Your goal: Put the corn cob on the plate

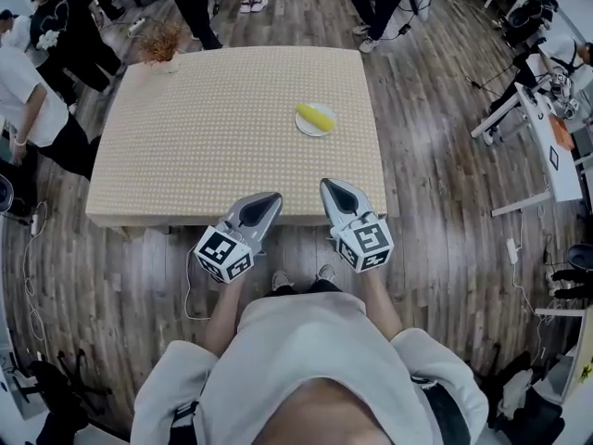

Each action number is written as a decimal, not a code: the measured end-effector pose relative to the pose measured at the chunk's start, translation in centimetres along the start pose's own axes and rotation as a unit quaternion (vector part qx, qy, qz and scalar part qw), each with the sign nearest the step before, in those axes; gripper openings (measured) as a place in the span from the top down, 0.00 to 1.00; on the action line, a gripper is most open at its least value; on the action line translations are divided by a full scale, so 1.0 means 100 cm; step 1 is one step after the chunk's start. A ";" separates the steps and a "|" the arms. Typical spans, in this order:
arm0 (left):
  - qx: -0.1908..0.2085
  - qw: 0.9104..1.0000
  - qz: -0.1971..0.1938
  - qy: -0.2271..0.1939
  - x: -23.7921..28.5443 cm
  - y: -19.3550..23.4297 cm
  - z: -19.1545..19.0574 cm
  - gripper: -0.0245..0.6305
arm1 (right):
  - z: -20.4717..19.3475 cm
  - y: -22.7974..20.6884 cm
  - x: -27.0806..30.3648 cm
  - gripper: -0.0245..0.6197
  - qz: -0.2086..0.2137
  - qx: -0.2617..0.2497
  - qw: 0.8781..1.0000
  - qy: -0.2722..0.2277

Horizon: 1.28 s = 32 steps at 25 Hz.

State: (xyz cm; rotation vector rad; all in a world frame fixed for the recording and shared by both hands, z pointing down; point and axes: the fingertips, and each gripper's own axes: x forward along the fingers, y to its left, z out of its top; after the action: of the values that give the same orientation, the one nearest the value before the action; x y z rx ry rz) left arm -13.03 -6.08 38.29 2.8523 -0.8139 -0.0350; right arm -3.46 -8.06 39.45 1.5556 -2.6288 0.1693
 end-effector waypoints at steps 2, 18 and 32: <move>0.001 1.000 0.003 -0.003 -0.002 -0.012 0.000 0.95 | 0.001 -0.001 -0.011 0.97 0.001 -0.001 1.000 -0.003; -0.002 0.999 0.050 -0.001 -0.013 -0.123 -0.028 0.95 | -0.022 0.001 -0.114 0.97 0.039 -0.008 0.999 0.003; 0.015 0.998 0.061 -0.013 -0.024 -0.177 -0.028 0.95 | -0.024 0.015 -0.167 0.97 0.052 -0.021 0.998 -0.008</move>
State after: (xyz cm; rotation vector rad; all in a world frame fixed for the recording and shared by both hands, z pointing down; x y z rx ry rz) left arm -5.68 10.43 37.94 2.8288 -1.0009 -0.0440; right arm 3.24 7.48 39.64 1.4150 -2.7083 0.1088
